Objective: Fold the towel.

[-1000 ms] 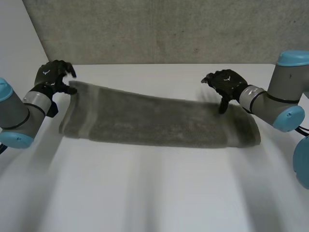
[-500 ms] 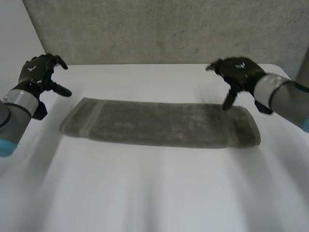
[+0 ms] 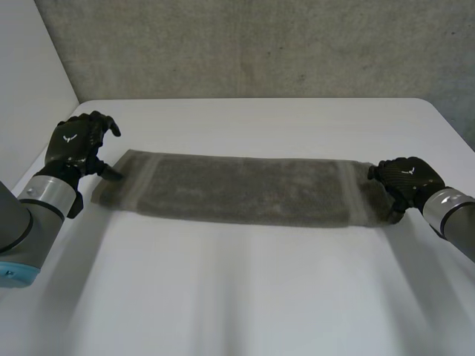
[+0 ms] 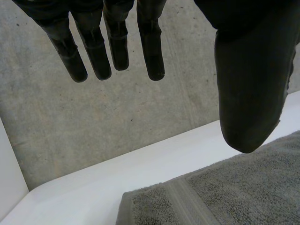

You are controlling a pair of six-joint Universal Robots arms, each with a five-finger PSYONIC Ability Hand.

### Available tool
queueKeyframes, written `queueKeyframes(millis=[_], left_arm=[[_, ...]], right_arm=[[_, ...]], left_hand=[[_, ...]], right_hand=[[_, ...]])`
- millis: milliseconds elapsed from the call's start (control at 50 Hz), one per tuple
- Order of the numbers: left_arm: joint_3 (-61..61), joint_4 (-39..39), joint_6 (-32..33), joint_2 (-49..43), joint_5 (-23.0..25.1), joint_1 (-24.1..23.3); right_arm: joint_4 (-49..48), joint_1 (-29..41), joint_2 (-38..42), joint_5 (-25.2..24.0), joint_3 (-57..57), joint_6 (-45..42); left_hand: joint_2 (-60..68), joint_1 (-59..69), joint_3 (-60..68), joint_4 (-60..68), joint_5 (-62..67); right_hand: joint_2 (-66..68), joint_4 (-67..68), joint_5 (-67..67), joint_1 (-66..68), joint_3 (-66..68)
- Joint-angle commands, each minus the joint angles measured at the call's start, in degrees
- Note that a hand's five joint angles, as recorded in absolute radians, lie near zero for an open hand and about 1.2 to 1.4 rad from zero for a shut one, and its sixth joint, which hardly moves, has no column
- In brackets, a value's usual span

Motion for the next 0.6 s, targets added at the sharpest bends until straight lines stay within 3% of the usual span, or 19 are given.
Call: queueKeyframes(millis=[20, 100, 140, 200, 240, 260, 280, 420, 600], left_arm=[[-0.6, 0.2, 0.1, -0.1, 0.1, 0.0], [-0.6, 1.9, 0.4, -0.7, 0.0, -0.1], [-0.6, 2.7, 0.3, -1.1, 0.0, 0.0], [-0.8, 3.5, 0.4, -1.2, 0.0, 0.0], [-0.9, 3.6, 0.4, -1.3, 0.0, 0.1], [-0.9, 3.6, 0.4, -1.3, 0.0, 0.1], [-0.9, 3.6, 0.4, -1.3, 0.0, 0.1], [-1.0, 3.9, 0.4, -1.3, 0.0, 0.1], [-1.1, 3.9, 0.4, -1.3, -0.1, 0.1]], right_arm=[[-0.5, -0.7, 2.5, -0.1, -0.2, 0.1], [-0.6, -0.7, 3.4, -0.3, -0.5, 0.1], [-0.5, -0.7, 4.1, -0.2, -0.9, 0.1], [-0.5, -0.7, 4.2, -0.4, -0.9, 0.1], [-0.5, -0.7, 4.6, -0.1, -1.2, 0.1], [-0.5, -0.7, 4.6, -0.1, -1.2, 0.1], [-0.5, -0.8, 4.6, -0.1, -1.3, 0.1], [-0.6, -5.2, 2.5, -0.1, -1.4, -0.1], [3.2, -18.4, 0.4, -1.1, -8.2, -5.6]], left_hand=[[-3.5, -3.0, -4.1, -3.6, -1.2], [-3.5, -3.0, -4.1, -3.6, -1.2], [-3.5, -3.0, -4.1, -3.6, -1.2], [-3.5, -3.0, -4.1, -3.6, -1.2], [-3.7, -3.2, -4.2, -3.8, -1.3], [-3.9, -3.4, -4.4, -3.9, -1.5], [-3.9, -3.4, -4.4, -3.9, -1.5], [-4.5, -4.0, -5.1, -4.6, -2.2], [-6.2, -5.7, -6.8, -6.3, -3.9]], right_hand=[[7.4, 6.6, 6.0, 7.3, 6.7], [12.6, 11.9, 11.2, 12.5, 11.9], [24.0, 23.3, 22.6, 23.9, 23.3], [28.9, 28.2, 27.6, 28.8, 28.2], [43.8, 43.1, 42.4, 43.7, 43.1], [43.9, 43.2, 42.5, 43.8, 43.2], [54.7, 53.9, 53.3, 54.6, 54.0], [54.8, 54.0, 53.4, 54.7, 54.1], [54.8, 54.0, 53.4, 54.7, 54.1]])
